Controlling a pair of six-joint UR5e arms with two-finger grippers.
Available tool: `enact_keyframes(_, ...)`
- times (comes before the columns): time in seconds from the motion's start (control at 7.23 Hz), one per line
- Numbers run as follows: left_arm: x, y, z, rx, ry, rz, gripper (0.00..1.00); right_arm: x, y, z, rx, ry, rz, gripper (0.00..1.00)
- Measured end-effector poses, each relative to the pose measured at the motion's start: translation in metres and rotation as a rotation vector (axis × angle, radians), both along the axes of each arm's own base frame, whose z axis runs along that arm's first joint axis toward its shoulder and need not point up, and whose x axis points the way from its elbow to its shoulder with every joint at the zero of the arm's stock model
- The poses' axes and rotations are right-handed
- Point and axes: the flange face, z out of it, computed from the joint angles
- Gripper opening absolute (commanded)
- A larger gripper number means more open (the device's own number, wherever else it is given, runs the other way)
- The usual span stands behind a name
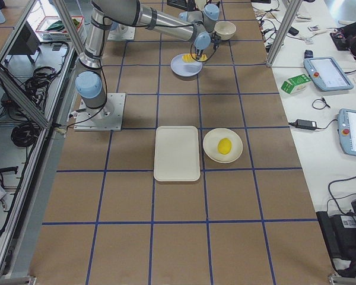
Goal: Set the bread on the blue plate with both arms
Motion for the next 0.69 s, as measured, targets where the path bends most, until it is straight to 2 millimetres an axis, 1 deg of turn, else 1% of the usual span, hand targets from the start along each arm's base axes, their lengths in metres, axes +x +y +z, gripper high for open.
enact_keyframes(0.14, 0.006, 0.010, 0.040, -0.009, -0.051, -0.027, 1.00, 0.001, 0.009, -0.006, 0.016, 0.007, 0.000, 0.06)
enact_keyframes(0.28, 0.010, 0.020, 0.072, -0.046, -0.090, -0.038, 1.00, 0.000, 0.015, -0.008, 0.025, 0.010, 0.002, 0.37)
enact_keyframes(0.41, 0.010, 0.023, 0.093, -0.101, -0.088, -0.023, 1.00, -0.001, 0.020, -0.009, 0.032, 0.010, 0.003, 0.39)
enact_keyframes(0.55, 0.006, 0.021, 0.108, -0.176, -0.062, 0.009, 1.00, -0.003, 0.027, -0.016, 0.050, 0.011, 0.002, 0.52)
enact_keyframes(0.69, 0.005, 0.013, 0.114, -0.241, -0.044, 0.036, 1.00, -0.005, 0.034, -0.025, 0.065, 0.013, 0.003, 0.74)
